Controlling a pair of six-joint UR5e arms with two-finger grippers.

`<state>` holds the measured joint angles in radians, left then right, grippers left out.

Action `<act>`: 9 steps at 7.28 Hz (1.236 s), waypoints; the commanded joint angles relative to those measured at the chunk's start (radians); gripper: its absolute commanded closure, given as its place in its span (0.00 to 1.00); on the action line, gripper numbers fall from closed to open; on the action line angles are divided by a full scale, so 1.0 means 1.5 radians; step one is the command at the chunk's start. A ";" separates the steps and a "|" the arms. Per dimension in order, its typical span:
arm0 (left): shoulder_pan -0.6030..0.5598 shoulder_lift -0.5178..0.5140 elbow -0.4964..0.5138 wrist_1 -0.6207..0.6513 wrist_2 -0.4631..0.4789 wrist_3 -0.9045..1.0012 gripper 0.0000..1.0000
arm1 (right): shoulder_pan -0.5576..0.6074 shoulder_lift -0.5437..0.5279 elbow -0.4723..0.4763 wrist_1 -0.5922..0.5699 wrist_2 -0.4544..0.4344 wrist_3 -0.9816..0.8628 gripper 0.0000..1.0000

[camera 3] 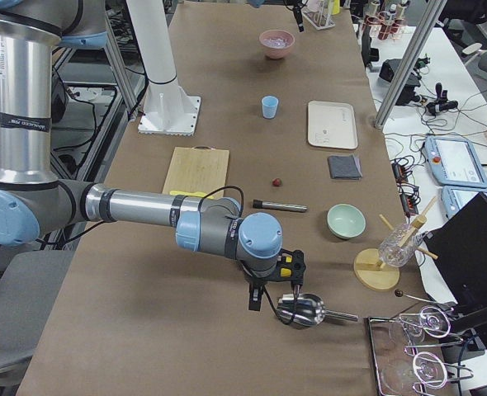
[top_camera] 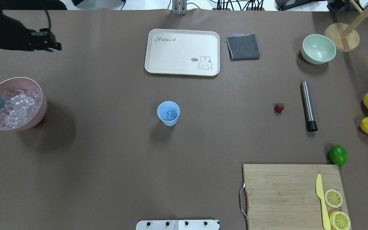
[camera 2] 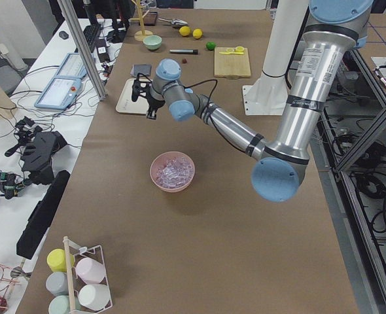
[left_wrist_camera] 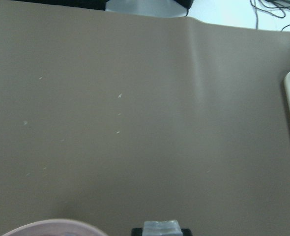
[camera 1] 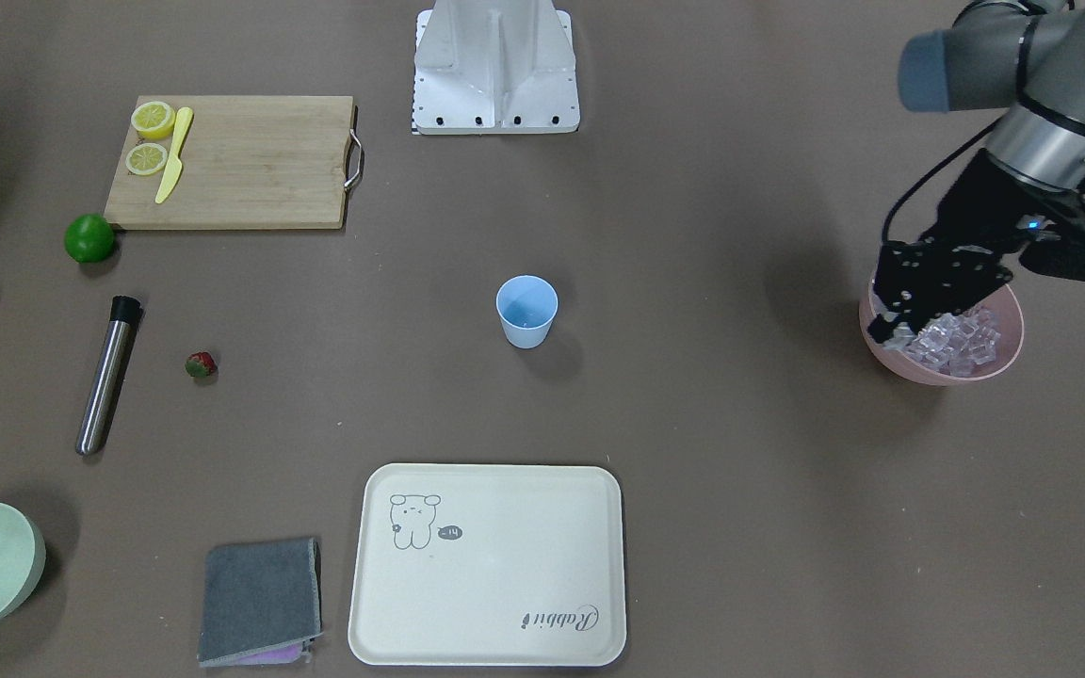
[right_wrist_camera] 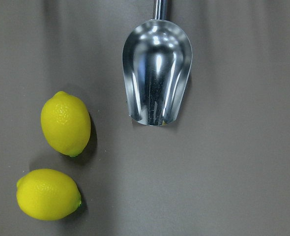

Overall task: Mash ice and strawberries in cup
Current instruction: 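Carry the ice cube with the left gripper over the blue cup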

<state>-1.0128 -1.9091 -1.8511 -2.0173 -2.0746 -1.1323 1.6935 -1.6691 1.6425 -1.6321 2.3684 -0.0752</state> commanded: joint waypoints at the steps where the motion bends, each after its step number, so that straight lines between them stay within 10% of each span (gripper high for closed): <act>1: 0.148 -0.125 0.002 0.087 0.117 -0.081 1.00 | 0.000 0.000 0.003 0.000 0.000 0.001 0.00; 4: 0.296 -0.205 0.026 0.145 0.282 -0.107 1.00 | 0.000 0.000 0.005 0.000 0.000 0.001 0.00; 9: 0.384 -0.223 0.121 0.094 0.350 -0.132 1.00 | 0.000 -0.001 -0.002 -0.001 0.000 0.001 0.00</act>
<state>-0.4611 -2.2453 -1.6894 -1.8718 -1.5805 -1.3305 1.6935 -1.6692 1.6419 -1.6324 2.3690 -0.0736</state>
